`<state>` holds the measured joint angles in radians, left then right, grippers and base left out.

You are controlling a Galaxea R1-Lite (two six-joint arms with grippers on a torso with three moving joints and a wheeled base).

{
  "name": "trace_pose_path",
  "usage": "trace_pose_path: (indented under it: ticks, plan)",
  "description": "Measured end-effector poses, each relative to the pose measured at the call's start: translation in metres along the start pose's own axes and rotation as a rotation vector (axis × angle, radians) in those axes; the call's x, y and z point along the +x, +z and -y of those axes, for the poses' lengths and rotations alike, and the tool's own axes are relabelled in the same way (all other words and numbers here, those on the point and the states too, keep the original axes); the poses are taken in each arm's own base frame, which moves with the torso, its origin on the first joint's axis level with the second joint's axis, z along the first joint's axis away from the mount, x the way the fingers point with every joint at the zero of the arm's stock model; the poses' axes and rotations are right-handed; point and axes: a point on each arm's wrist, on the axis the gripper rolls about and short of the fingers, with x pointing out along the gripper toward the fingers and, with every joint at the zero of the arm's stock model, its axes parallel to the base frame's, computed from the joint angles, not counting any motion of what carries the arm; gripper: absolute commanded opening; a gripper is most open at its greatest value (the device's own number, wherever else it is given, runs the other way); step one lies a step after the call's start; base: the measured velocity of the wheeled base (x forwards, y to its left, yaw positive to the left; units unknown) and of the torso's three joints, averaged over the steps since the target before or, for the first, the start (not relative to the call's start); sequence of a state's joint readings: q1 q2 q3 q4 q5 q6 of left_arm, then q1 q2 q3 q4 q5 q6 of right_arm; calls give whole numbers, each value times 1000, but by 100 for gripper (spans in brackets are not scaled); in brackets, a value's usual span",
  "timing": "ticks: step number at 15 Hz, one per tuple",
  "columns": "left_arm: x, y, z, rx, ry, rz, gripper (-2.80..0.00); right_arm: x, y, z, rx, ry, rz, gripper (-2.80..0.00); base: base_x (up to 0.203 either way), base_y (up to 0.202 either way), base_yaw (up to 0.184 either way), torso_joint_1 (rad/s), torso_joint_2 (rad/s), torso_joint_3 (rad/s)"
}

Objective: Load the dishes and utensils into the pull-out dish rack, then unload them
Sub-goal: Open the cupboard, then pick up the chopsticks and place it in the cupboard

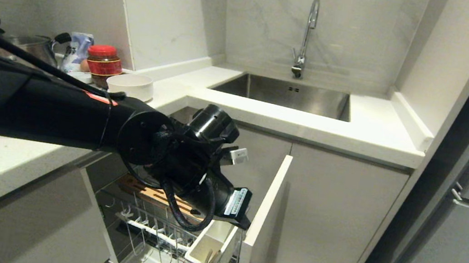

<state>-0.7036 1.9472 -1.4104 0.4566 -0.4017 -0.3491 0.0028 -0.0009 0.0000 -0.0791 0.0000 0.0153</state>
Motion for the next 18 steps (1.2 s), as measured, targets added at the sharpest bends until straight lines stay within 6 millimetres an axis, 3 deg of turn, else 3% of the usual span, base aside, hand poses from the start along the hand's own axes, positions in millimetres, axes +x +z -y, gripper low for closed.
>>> trace_pose_path:
  ticks: [6,12,15,18]
  plan:
    - [-1,1,-3,-1,27,12,-280,0,0,0,0,0,0,-280,0,0,0,0,0,0]
    - [-15,15,-24,-18,317,155,-280,0,0,0,0,0,0,-280,0,0,0,0,0,0]
    - [-33,20,-29,-38,404,234,-280,0,0,0,0,0,0,-280,0,0,0,0,0,0]
    - [-65,20,-18,-30,421,347,-280,0,0,0,0,0,0,-280,0,0,0,0,0,0]
